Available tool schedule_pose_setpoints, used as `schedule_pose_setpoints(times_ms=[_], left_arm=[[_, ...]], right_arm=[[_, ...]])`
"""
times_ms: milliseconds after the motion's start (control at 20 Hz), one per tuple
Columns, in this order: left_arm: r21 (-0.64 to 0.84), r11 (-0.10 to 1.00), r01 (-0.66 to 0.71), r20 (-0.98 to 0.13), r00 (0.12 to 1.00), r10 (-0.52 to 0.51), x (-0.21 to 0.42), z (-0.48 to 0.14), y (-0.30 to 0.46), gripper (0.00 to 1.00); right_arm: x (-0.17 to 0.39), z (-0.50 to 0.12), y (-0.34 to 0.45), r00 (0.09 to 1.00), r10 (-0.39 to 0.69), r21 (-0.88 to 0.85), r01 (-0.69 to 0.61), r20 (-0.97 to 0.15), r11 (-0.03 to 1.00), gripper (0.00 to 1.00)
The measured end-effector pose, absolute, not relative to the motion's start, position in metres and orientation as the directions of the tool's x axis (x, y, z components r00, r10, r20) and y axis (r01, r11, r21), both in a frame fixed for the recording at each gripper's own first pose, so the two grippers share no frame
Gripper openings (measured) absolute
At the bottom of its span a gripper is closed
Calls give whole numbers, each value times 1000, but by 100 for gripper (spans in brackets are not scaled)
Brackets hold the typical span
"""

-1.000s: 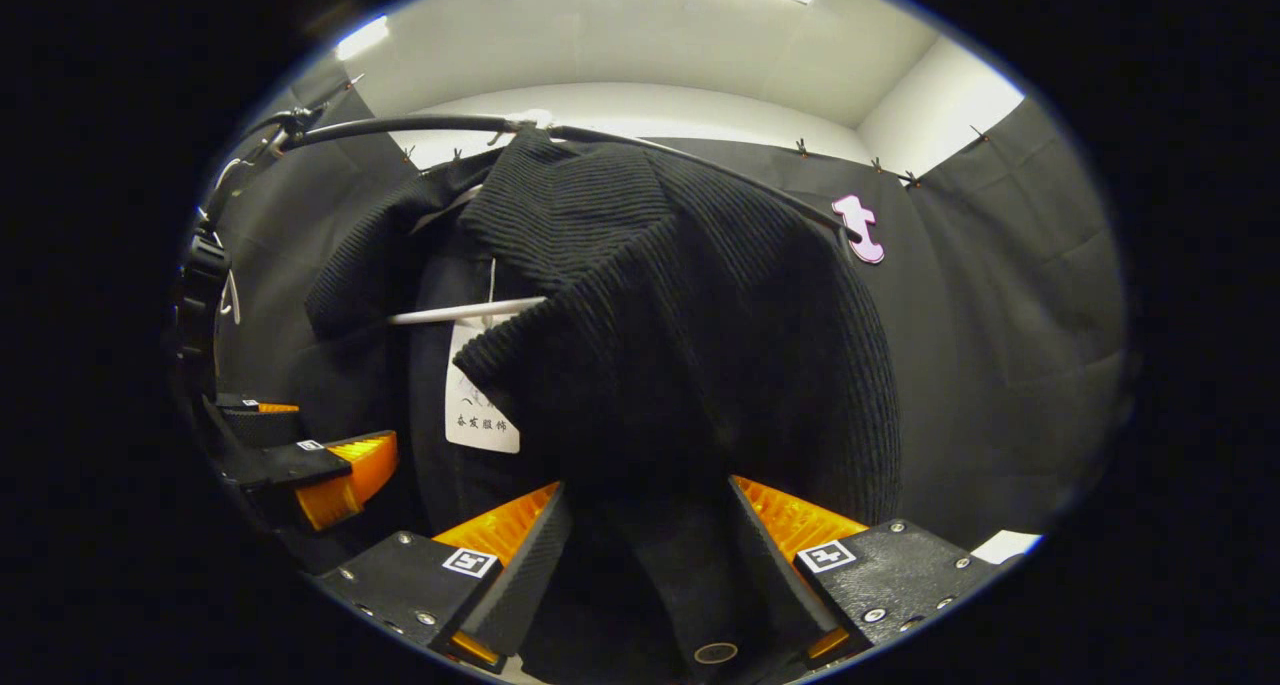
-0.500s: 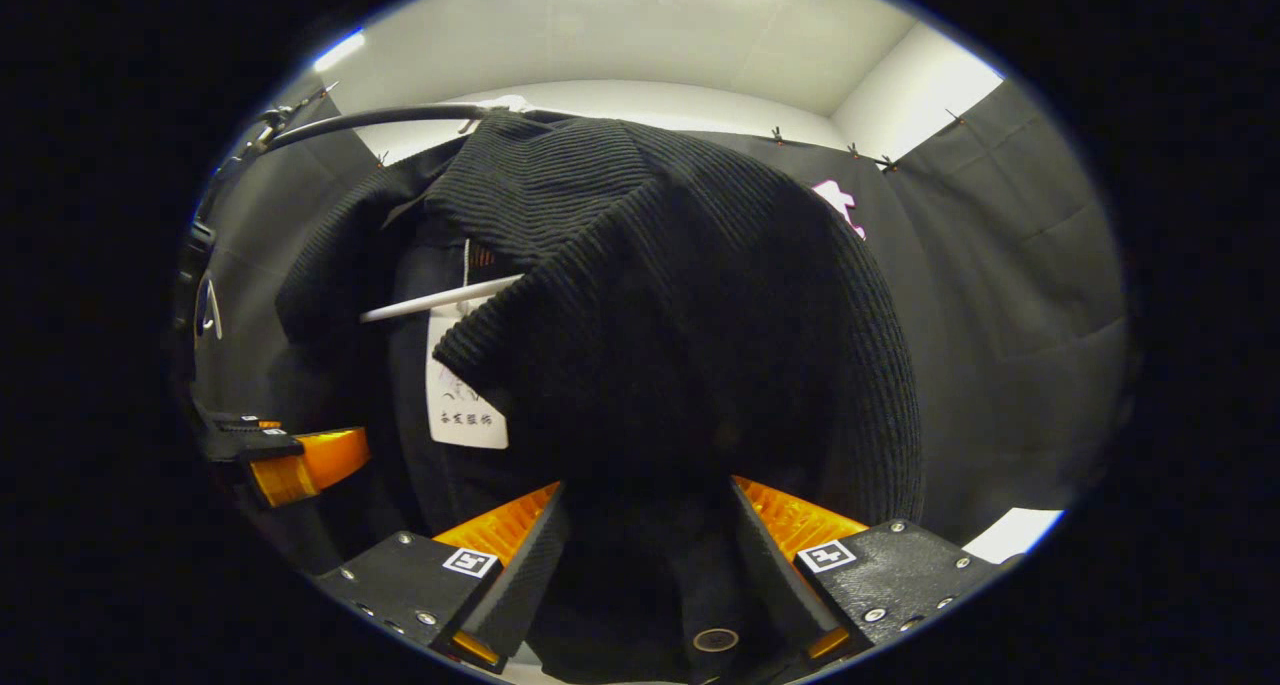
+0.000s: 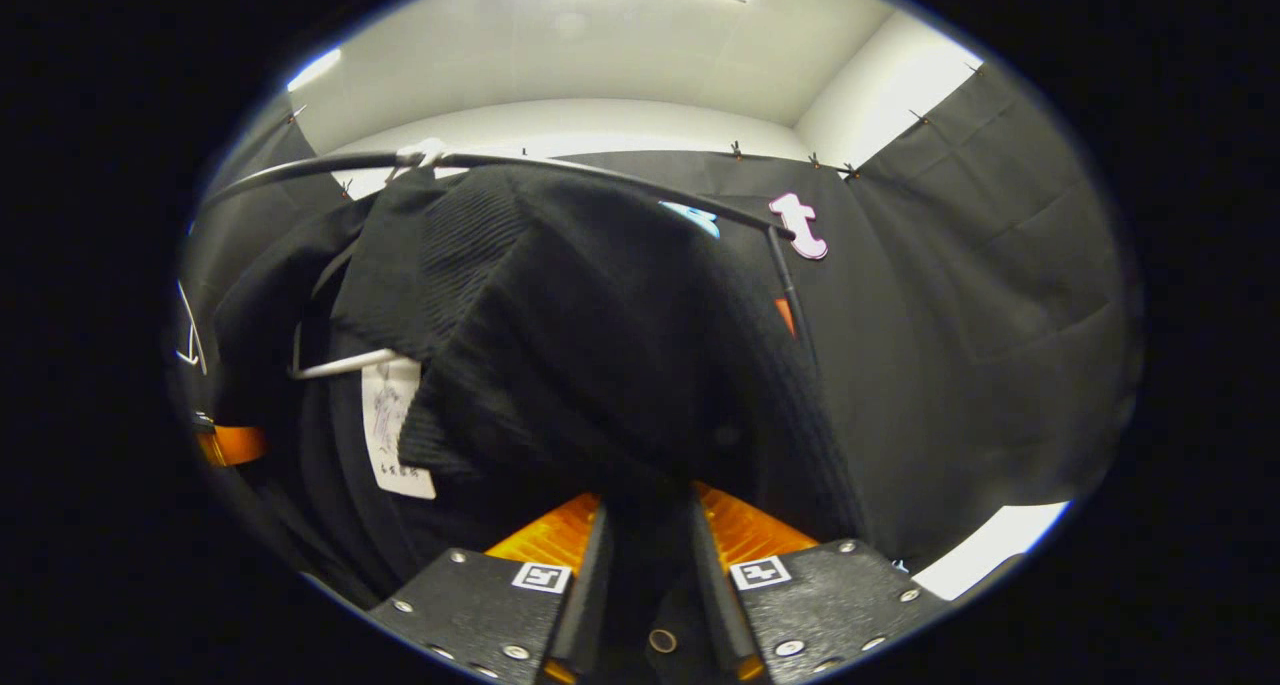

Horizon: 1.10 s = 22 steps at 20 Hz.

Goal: Grasp the clothes on the hanger with both hands and then place them into the laundry hamper below.

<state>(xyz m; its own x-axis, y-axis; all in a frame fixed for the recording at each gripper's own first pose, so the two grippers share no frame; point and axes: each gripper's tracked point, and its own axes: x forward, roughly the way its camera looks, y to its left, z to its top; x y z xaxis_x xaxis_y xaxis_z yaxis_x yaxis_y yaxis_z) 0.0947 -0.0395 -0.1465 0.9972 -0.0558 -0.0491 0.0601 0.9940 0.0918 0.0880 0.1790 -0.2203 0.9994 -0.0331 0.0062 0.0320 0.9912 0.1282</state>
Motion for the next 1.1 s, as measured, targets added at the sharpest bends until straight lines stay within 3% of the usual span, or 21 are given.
schedule_pose_setpoints(times_ms=[100,150,250,650,700,750,800,1100], left_arm=[[100,994,37,-32,999,-34,93,-135,-27,8],[101,994,30,-26,999,-28,93,-131,-24,8],[103,995,19,-9,1000,-18,92,-121,-17,8],[151,987,-49,70,997,39,85,-75,10,8],[152,987,-54,69,997,43,87,-73,11,8],[156,986,-60,67,996,51,89,-70,13,5],[162,985,-68,69,996,57,91,-68,16,8],[185,977,-108,89,992,93,104,-53,21,5]], right_arm=[[80,-204,162,998,-51,124,47,32,991,27],[76,-194,154,998,-55,123,49,42,991,10],[67,-178,144,998,-44,106,38,52,994,1],[25,-120,134,993,101,72,-106,66,992,0],[21,-112,133,989,132,98,-138,59,986,6],[16,-105,130,986,154,128,-160,57,979,6],[15,-95,124,986,155,143,-163,67,976,0],[27,-49,79,988,115,143,-128,99,981,3]])
